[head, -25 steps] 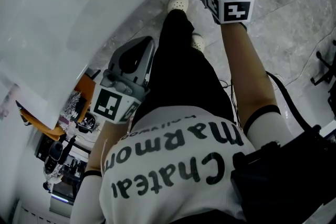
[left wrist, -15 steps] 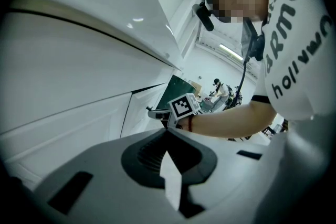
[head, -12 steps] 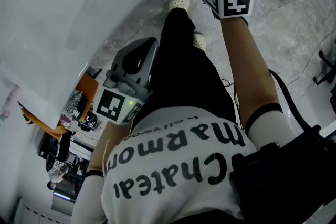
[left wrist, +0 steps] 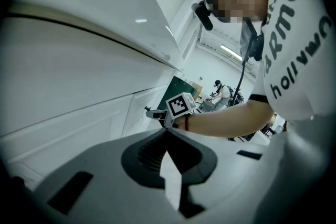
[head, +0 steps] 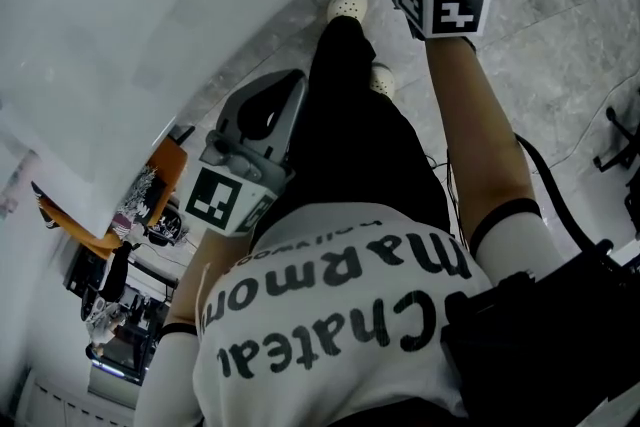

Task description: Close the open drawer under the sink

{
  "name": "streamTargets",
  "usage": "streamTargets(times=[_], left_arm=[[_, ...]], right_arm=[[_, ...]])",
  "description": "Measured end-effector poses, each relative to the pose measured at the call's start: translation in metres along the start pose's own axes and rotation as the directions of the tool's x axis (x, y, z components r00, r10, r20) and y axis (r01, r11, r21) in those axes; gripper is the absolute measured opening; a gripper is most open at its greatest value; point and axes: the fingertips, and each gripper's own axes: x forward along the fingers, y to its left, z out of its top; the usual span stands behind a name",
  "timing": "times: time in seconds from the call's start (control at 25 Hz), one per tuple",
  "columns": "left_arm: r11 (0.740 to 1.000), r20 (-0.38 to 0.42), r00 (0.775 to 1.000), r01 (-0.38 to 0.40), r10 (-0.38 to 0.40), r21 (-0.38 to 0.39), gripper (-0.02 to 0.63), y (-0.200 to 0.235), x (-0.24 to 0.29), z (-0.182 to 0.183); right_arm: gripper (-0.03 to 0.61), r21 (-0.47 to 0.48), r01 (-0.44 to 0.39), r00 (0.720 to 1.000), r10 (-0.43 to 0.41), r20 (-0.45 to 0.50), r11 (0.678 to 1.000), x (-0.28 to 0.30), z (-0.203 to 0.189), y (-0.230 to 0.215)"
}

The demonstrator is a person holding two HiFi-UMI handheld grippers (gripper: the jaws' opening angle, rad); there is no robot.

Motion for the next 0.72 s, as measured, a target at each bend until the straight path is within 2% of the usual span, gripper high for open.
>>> streamTargets(times=[0.2, 0.4, 0.52, 0.72], left_arm=[[1.0, 0.023, 1.0, -0.016, 0.016, 0.026, 0.008, 0.001, -0.013, 0.005], [0.999, 0.043, 0.998, -0.045, 0.045, 0.003, 0.008, 0.003, -0.031, 0.014], [0.998, 0.066, 0.996, -0.057, 0.056, 0.017, 0.008, -0.002, -0.038, 0.02], [0.993, 0.072, 0.993, -0.097, 0.091, 0.074, 0.008, -0.01, -0.047, 0.031]], right_arm=[[0.087, 0.046, 0.012, 1.0, -0.013, 0.022, 0.999, -0.001, -0.003, 0.001], [0.089, 0.127, 0.012, 1.0, -0.013, 0.008, 0.992, 0.0, 0.0, 0.007], [0.071, 0.22, -0.011, 1.0, 0.013, -0.01, 0.975, 0.001, -0.006, 0.007], [0.054, 0.318, 0.012, 0.999, -0.002, -0.032, 0.948, -0.019, -0.024, 0.0]])
